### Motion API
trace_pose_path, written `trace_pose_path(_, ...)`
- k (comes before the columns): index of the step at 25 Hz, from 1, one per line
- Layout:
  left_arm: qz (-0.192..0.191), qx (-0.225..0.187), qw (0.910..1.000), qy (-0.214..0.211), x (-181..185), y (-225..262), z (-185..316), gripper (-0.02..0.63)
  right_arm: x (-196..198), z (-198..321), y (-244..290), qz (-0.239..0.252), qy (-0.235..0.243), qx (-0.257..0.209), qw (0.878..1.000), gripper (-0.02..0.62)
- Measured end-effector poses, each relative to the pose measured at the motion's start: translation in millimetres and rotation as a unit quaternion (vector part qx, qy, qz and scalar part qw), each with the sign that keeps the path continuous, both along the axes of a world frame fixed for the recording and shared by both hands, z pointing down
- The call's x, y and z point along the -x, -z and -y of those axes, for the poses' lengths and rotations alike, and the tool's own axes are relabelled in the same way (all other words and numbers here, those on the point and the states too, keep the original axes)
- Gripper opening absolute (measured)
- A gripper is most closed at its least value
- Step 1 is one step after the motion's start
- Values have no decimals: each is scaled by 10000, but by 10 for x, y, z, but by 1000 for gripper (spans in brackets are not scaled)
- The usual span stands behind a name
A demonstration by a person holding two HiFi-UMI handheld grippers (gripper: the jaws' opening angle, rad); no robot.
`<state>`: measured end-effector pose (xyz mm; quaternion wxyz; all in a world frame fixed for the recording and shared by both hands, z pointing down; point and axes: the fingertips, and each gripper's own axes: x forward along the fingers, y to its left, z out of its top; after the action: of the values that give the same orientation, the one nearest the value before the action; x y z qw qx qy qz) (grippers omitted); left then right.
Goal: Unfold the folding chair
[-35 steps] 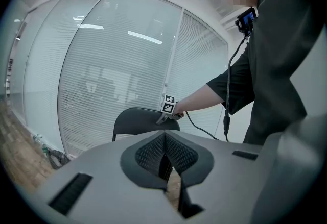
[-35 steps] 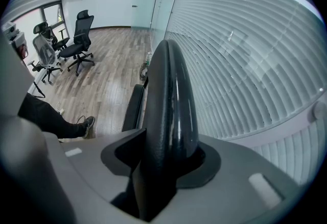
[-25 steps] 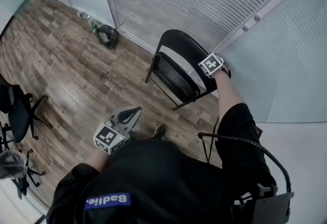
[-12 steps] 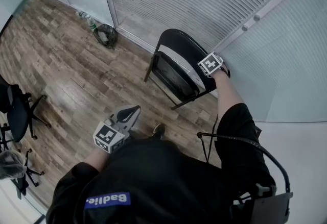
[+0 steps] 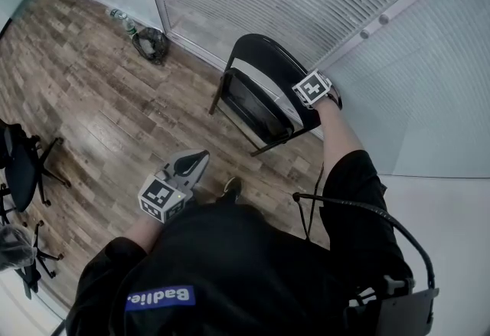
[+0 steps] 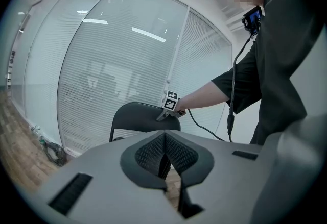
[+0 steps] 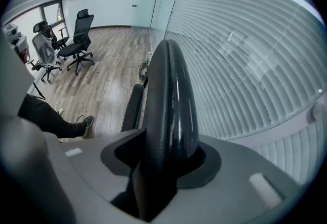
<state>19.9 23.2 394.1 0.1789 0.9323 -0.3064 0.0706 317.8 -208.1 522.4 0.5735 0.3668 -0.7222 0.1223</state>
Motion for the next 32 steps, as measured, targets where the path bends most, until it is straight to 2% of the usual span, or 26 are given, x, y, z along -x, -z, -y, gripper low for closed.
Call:
trace_pose_path(20, -91, 438, 9990, -18, -175, -327, 201, 5, -11, 9, -7, -17, -42, -29, 10000, 173)
trace_pose_path(27, -348, 884, 9955, 43, -143, -445, 254, 5, 16, 18, 11, -11, -15, -13, 10000, 173)
trace_pose_path(32, -296, 1071, 9938, 80, -169, -551, 317, 5, 0, 31, 19, -45, -19, -56, 10000, 175)
